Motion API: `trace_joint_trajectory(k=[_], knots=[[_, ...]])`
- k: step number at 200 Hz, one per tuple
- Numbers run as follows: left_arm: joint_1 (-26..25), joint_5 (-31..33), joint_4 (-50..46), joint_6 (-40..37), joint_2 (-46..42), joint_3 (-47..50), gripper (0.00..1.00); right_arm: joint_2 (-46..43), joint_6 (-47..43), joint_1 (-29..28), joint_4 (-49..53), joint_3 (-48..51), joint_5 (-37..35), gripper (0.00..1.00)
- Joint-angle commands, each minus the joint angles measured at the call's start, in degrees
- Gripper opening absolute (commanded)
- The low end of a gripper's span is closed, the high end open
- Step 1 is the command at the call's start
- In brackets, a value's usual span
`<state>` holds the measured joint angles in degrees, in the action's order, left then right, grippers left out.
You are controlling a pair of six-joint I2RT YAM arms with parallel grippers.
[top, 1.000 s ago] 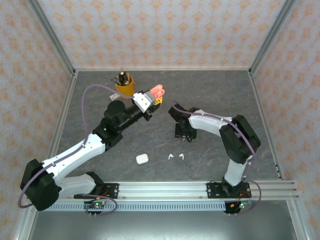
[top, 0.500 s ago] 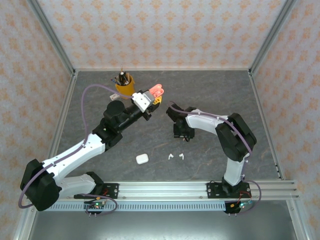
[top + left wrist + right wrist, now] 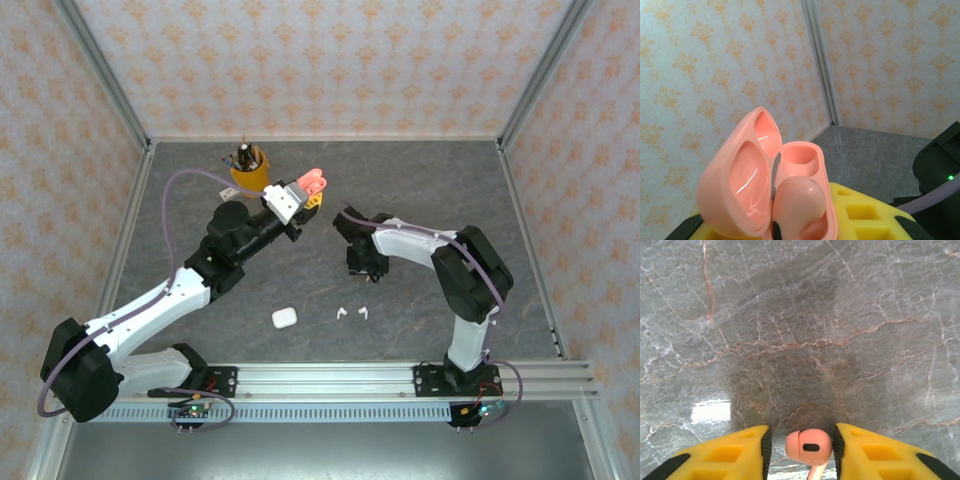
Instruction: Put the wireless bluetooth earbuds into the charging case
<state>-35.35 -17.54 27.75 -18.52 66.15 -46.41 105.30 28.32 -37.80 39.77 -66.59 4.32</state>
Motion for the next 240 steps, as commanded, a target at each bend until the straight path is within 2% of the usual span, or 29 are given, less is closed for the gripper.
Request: trace_joint_trajectory(k=[1,131,240], knots=[[0.37,-0.39,2.65,0.81,0.12,0.14,0.00,0.00,0.18,1.50,-0.76,1.20,-3.10,0.38],[0.37,-0.81,2.68,1.60,0.55,-0.36,0.00,-2.61,-1.02,1.59,-1.12,2.59,-2.65,0.28],[0.37,-1.52,2.26,2.21,-0.06,-0.86,0.00,-14.50,-2.52,1.59,-4.06,4.73,-3.06,0.27]])
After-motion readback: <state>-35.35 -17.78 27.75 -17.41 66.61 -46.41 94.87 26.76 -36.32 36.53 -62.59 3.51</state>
